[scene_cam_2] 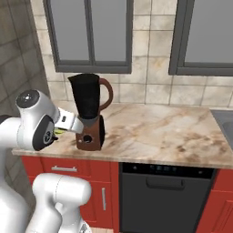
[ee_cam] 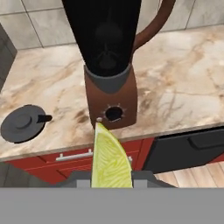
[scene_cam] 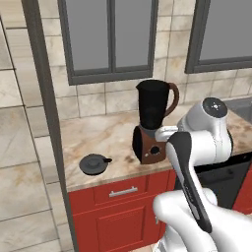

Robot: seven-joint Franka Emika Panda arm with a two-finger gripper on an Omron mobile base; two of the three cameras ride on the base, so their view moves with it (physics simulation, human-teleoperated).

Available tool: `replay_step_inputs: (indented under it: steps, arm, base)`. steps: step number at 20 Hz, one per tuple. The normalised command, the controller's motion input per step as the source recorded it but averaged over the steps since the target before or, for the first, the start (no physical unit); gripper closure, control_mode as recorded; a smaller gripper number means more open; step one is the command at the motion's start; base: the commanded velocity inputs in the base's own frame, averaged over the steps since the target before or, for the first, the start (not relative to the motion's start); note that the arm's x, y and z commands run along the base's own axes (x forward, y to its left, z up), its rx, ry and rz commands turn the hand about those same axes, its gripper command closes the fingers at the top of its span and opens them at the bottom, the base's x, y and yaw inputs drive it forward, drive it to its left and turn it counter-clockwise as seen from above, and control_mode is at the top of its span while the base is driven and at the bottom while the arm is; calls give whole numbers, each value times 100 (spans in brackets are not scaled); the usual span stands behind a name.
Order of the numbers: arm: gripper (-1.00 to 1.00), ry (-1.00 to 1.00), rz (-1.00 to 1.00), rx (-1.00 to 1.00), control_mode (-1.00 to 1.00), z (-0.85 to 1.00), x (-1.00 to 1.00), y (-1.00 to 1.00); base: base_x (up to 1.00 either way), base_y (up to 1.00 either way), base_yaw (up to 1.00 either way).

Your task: Grab the lemon wedge and garlic from the fridge, place them in the blender, close the lid, and turn on the blender to create a marinade.

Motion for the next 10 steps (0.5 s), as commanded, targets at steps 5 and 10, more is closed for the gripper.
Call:
replay_step_inputs:
  steps: [5, 10]
  arm:
    - [100, 11, -4, 2, -100, 80, -2, 0]
    - [100, 6, 0, 0, -100, 100, 20, 0]
  base:
    - [0, 0, -1]
    - [0, 0, 0]
